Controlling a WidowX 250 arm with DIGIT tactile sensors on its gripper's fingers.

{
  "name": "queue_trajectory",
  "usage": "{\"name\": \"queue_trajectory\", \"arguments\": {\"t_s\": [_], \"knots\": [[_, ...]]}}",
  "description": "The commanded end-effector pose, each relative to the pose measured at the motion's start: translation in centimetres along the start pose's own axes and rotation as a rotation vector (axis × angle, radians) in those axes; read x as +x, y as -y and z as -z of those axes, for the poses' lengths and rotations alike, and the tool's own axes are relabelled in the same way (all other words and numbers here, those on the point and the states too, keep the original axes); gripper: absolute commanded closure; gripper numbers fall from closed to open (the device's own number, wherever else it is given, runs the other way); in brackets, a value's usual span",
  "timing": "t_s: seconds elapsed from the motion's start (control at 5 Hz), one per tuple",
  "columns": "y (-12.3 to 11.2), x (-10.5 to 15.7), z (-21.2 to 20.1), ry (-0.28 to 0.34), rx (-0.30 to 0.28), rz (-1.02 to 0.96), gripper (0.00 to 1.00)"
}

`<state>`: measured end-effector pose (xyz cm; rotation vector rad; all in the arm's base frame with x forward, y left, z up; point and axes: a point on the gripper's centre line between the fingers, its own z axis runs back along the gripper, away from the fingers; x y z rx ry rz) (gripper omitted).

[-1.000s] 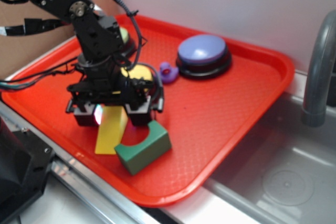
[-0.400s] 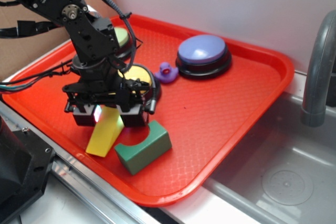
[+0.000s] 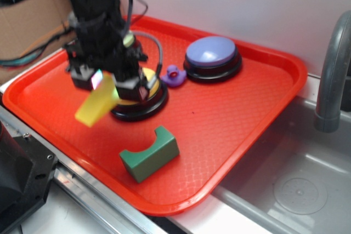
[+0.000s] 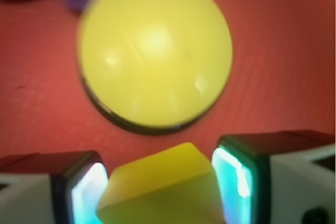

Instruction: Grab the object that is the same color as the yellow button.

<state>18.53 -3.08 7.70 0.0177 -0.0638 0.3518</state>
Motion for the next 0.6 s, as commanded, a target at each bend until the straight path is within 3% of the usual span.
{"name": "queue_trajectory", "arguments": {"t_s": [0.0,0.4], "knots": [[-1.7,3.2,-7.0,0.022,-0.044,0.218,1.0],[-4.1,4.2,-10.1,0.115,-0.024,0.175,1.0]]}}
